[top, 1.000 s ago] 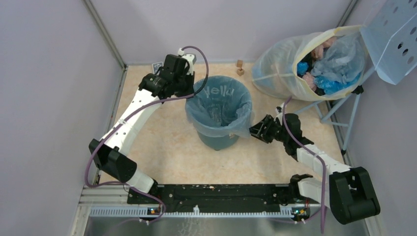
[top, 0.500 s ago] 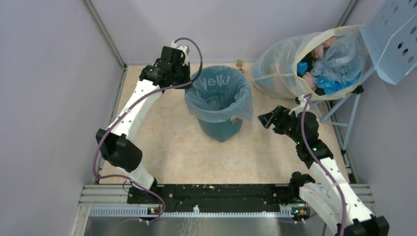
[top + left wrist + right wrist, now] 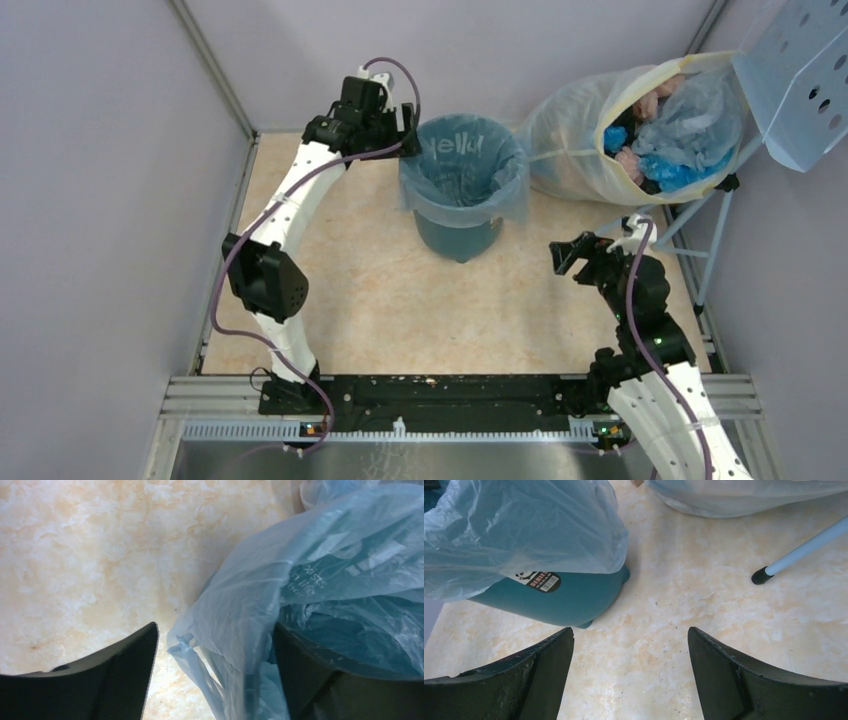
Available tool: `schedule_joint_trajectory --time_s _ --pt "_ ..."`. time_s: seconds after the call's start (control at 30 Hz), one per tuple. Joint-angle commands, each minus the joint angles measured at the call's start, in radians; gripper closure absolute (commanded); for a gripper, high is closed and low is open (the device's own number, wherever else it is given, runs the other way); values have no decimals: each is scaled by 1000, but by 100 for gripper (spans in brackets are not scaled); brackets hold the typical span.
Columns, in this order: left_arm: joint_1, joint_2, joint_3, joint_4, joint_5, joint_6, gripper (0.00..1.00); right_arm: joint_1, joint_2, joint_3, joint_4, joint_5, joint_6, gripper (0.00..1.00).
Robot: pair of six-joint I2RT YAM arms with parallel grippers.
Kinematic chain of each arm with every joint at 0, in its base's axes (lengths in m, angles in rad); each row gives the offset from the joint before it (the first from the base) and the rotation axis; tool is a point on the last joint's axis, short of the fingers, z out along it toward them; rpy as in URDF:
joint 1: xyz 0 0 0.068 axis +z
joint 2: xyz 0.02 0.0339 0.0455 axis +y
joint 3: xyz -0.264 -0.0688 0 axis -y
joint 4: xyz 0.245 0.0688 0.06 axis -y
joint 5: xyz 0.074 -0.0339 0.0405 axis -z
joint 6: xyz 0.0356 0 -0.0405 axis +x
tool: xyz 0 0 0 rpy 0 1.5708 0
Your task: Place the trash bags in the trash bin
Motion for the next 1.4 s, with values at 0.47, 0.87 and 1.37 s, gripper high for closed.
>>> schedule_joint_trajectory --time_s 0.47,0.87,1.37 --pt "47 -921 -1012 534 -270 -93 1 -6 -18 -284 510 30 -203 15" --pt "46 -1032 -1502 1074 -195 83 1 -8 231 -496 1110 249 -416 14" --pt "62 -746 -1647 1447 -447 297 1 -197 1058 -402 1742 160 -447 22"
